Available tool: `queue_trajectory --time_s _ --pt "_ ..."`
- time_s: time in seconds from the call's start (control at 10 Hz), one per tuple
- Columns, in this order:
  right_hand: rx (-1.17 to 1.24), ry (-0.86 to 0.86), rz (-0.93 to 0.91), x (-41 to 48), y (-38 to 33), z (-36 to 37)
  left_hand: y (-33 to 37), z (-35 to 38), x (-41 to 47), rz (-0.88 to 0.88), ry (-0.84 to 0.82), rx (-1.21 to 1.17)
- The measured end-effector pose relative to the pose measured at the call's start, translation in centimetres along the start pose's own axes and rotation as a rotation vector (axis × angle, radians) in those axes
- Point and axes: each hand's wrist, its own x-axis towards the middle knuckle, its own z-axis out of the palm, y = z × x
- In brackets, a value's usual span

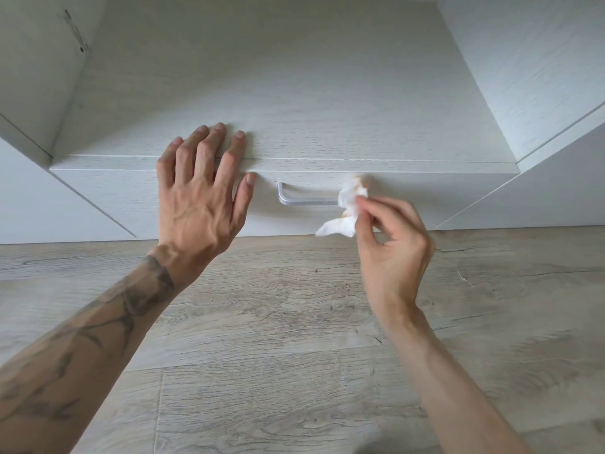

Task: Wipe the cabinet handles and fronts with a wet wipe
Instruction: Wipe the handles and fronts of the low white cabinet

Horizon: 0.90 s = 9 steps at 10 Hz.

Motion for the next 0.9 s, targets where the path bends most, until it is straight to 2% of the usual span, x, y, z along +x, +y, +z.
queue_trajectory --time_s 0.1,0.2,0.4,0.5,0.9 --pt "0.048 -0.017 0.039 1.0 0.0 0.5 0.0 -0.1 0.1 -0.001 -0.002 0.004" --pt "0.024 -0.135 -0.027 1.2 0.5 0.4 0.0 -0.1 0.0 0.001 -0.003 0.004" --pt "-0.039 -0.220 -0.201 2.8 2.9 -0.4 0.0 0.0 0.0 0.006 0.009 0.016" --pt "-0.067 -0.238 -0.322 3.1 3.5 -0.4 0.0 0.1 0.1 0.007 0.012 0.017" --pt "-0.114 -0.212 -0.421 3.7 3.6 -0.3 0.1 0.0 0.1 0.006 0.020 0.023"
